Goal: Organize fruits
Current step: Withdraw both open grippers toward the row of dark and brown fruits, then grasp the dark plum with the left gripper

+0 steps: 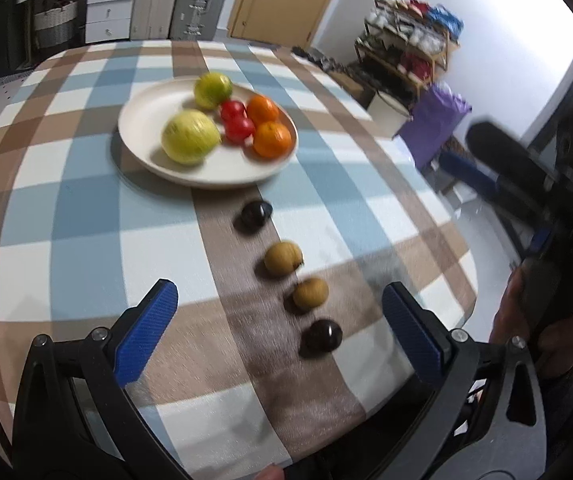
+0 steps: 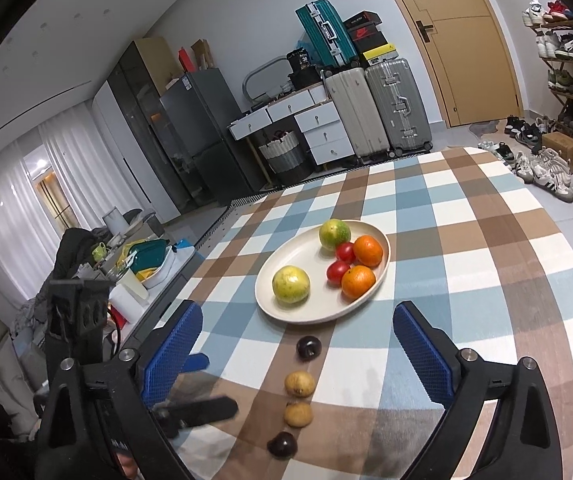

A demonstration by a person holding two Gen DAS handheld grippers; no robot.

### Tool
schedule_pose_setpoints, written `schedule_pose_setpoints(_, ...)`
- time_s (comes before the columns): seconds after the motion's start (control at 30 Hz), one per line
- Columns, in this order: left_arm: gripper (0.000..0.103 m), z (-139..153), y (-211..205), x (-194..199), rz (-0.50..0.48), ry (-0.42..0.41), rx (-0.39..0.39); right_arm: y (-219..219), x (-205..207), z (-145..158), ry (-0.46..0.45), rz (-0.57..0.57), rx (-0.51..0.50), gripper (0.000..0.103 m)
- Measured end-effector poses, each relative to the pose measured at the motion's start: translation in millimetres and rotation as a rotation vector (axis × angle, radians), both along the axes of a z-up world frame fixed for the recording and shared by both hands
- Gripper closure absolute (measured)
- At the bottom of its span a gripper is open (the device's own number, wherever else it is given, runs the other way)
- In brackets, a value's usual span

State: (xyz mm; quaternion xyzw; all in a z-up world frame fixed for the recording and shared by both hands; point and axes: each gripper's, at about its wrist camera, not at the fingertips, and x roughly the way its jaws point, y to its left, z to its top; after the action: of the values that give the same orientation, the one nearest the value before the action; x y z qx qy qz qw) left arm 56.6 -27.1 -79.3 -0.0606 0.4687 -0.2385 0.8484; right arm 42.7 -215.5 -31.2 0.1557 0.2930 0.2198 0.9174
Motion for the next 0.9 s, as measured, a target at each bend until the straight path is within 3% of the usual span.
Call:
schedule_pose_setpoints(0.3, 0.001, -34, -31, -11, -0.047, 0.061, 0.102, -5, -9, -10, 0.027, -0.014, -0.007, 0.004)
schedule_pose_setpoints(0.57, 0.002, -42, -45, -14, -0.082, 0.039, 0.154, -10, -13, -19, 0.050, -0.030, -0.012, 0.004)
schedule_pose_setpoints(0.73, 0.025, -39, -44, -15, -0.091, 0.021, 0.136, -12, -15, -27, 0.076, -0.036, -0.019, 0.004)
schedule_pose_setpoints(0.8, 0.049, -37, -41, -16, -0.095, 0.021, 0.110, -13, -17, -29, 0.081, -0.038, -0.022, 0.004)
schedule_pose_setpoints(0.9, 0.072, -37, -36, -15, -0.123, 0.053, 0.033, -14, -17, -33, 0.092, -0.039, -0.026, 0.004)
